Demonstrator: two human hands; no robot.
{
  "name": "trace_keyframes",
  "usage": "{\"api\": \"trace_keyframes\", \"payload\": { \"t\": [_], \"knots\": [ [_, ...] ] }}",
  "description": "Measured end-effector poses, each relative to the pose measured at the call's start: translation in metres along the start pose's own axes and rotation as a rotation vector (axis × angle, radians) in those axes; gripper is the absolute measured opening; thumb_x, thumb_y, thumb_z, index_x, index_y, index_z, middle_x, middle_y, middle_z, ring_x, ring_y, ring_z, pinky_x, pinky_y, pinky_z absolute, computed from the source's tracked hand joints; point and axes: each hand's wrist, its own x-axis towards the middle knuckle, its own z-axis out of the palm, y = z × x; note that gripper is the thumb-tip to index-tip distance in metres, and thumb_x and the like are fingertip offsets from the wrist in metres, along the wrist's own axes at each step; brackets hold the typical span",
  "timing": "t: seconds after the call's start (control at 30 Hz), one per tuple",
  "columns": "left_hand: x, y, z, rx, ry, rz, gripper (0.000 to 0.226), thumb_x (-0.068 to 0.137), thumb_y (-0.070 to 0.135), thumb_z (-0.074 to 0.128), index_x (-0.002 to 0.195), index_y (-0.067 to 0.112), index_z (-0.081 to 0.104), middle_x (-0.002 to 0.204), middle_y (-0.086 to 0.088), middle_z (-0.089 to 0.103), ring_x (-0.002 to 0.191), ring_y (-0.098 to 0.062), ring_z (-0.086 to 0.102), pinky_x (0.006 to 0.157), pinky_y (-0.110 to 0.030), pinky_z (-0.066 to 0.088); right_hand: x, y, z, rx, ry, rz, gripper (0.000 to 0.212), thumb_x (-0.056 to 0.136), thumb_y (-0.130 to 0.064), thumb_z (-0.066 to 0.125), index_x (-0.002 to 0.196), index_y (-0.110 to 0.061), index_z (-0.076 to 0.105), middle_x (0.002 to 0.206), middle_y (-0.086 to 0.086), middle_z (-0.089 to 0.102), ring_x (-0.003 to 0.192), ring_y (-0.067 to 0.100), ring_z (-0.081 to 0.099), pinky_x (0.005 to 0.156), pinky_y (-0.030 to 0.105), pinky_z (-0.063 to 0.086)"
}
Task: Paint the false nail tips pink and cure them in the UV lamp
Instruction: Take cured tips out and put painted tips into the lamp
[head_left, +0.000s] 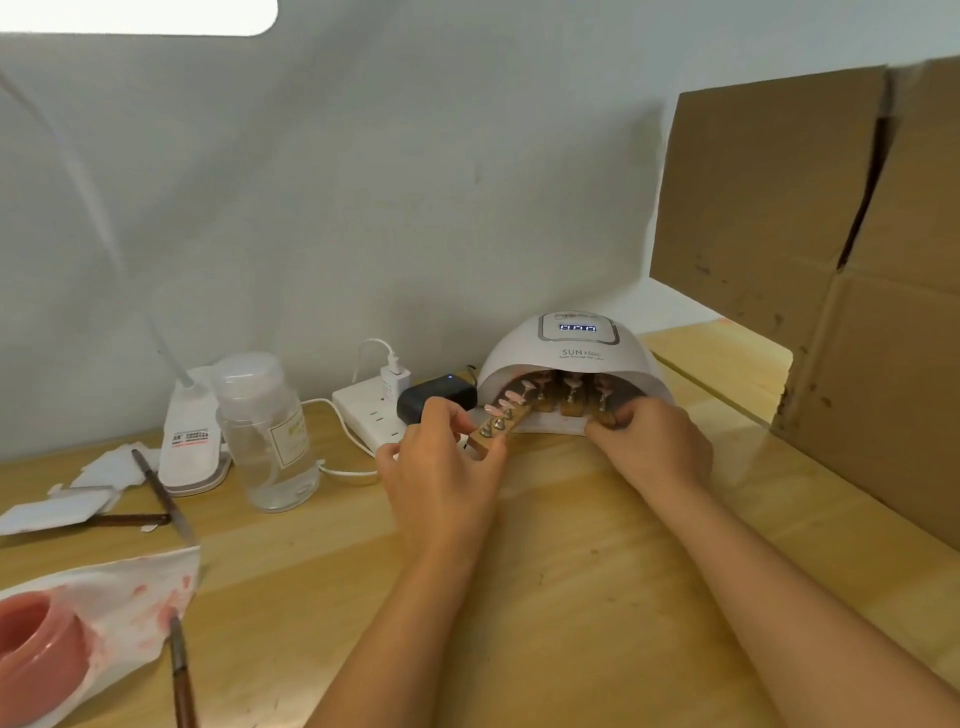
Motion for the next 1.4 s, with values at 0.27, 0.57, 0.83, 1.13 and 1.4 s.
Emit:
{"api": "trace_keyframes", "payload": {
  "t": [0.27,0.57,0.83,1.13,1.4],
  "knots": [
    [0.001,-0.003,-0.002,-0.061,0.005,-0.058,0.026,0.075,0.021,0.070,0.079,0.023,0.044,0.071,0.012,0.055,0.069,-0.006,0.050,0.075,-0.021,0.016,-0.061,0.015,-0.044,-0.124,-0.188,-0.095,0.027,0.069,-0.050,0.060,0.065,-0.025,0.052,0.057,-0.009,0.055,0.055,0.004,0.050,0.045,0.023,0.028],
    [0.002,-0.003,-0.005,-0.085,-0.004,-0.102,0.026,0.074,0.020,0.070,0.079,0.022,0.045,0.069,0.015,0.051,0.067,-0.008,0.045,0.074,-0.021,0.016,-0.087,0.033,-0.064,0.015,-0.436,-0.270,0.021,0.066,-0.052,0.061,0.068,-0.035,0.049,0.059,-0.008,0.046,0.052,0.003,0.040,0.049,0.019,0.030],
    [0.004,-0.006,-0.003,-0.070,-0.005,-0.096,0.025,0.076,0.021,0.070,0.081,0.022,0.046,0.069,0.016,0.048,0.068,0.009,0.037,0.081,-0.024,0.019,-0.024,0.037,-0.088,0.184,-0.954,-0.201,0.049,0.076,-0.039,0.071,0.119,-0.044,0.049,0.091,-0.012,0.060,0.066,-0.005,0.048,0.064,0.011,0.041],
    [0.004,-0.005,-0.002,-0.071,-0.004,-0.075,0.025,0.075,0.022,0.072,0.080,0.021,0.047,0.069,0.016,0.049,0.070,0.012,0.039,0.079,-0.021,0.017,0.008,-0.006,0.001,0.215,-0.174,-0.183,0.036,0.082,-0.044,0.063,0.103,-0.014,0.067,0.087,-0.005,0.064,0.083,0.011,0.054,0.062,0.021,0.036],
    [0.004,-0.007,-0.002,-0.100,0.010,-0.043,0.026,0.072,0.016,0.072,0.078,0.020,0.047,0.070,0.015,0.052,0.071,0.009,0.045,0.080,-0.023,0.020,0.026,-0.031,0.026,-0.088,-0.067,-0.193,0.067,0.072,-0.072,0.053,0.117,-0.022,0.058,0.114,0.003,0.063,0.106,0.024,0.058,0.075,0.030,0.044]
  ]
}}
